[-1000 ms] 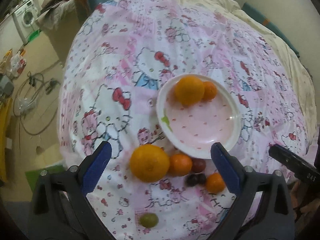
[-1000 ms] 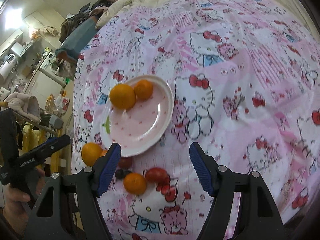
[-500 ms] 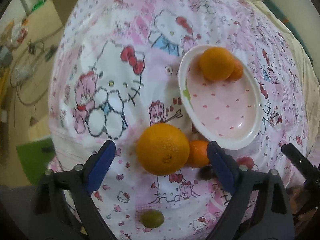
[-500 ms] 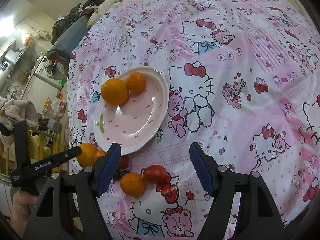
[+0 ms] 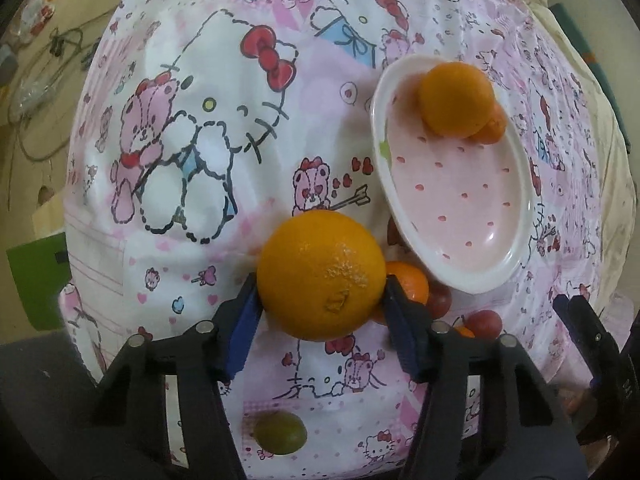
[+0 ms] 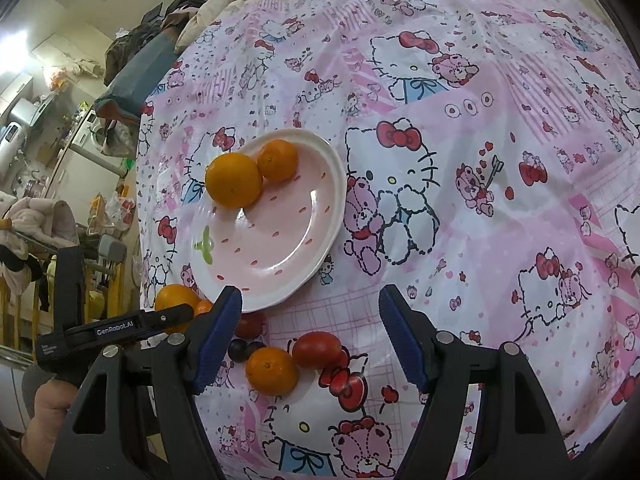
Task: Organize fruits
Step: 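Grasp a red plum tomato with the right gripper while the left lifts the orange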
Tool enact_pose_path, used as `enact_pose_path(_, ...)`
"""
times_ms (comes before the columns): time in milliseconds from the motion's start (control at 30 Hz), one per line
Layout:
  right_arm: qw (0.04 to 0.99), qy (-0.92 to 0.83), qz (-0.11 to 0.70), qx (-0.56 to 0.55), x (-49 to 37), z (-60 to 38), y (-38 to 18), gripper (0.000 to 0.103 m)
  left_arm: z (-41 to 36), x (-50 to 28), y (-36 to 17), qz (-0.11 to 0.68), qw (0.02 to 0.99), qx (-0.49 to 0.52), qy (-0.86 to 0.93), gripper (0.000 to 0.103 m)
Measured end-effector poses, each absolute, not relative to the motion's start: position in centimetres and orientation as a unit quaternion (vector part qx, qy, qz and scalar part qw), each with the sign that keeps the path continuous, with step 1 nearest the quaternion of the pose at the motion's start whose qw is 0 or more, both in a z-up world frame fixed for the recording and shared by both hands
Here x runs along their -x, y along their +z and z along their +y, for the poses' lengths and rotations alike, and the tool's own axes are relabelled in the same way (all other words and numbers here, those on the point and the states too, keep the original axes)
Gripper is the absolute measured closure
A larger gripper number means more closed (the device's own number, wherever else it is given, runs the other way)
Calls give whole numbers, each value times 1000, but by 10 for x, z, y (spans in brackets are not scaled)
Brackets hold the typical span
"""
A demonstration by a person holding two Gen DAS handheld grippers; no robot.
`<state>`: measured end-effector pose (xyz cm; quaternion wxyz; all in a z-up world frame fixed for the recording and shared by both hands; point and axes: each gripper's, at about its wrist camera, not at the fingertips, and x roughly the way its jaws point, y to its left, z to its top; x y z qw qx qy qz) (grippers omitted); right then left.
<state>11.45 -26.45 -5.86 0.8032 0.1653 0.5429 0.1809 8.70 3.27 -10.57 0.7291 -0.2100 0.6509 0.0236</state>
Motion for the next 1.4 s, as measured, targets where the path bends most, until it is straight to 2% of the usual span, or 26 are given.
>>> enact_pose_path(200, 776, 197, 571, -183, -115, -263, -71, 30, 30, -87, -93, 639, 748, 179, 25, 50)
enact_pose_path(400, 748, 211, 609, -161, -111, -242, -93, 48, 32, -85, -79, 621, 765, 166, 30, 50)
enact_pose_path(600, 743, 191, 633, -103, -109, -224, -112, 52, 31, -86, -71, 610, 777, 154, 26, 50)
enact_pose_path(733, 741, 184, 639, -93, -111, -223, -119, 61, 28, -87, -67, 605, 781, 151, 22, 50)
enact_pose_path(1033, 752, 187, 627, -82, -108, -223, -115, 62, 28, -86, -65, 600, 787, 145, 24, 50)
enact_pose_path(1400, 781, 196, 582, -114, -113, -244, -77, 62, 20, -87, -52, 577, 809, 113, 11, 50)
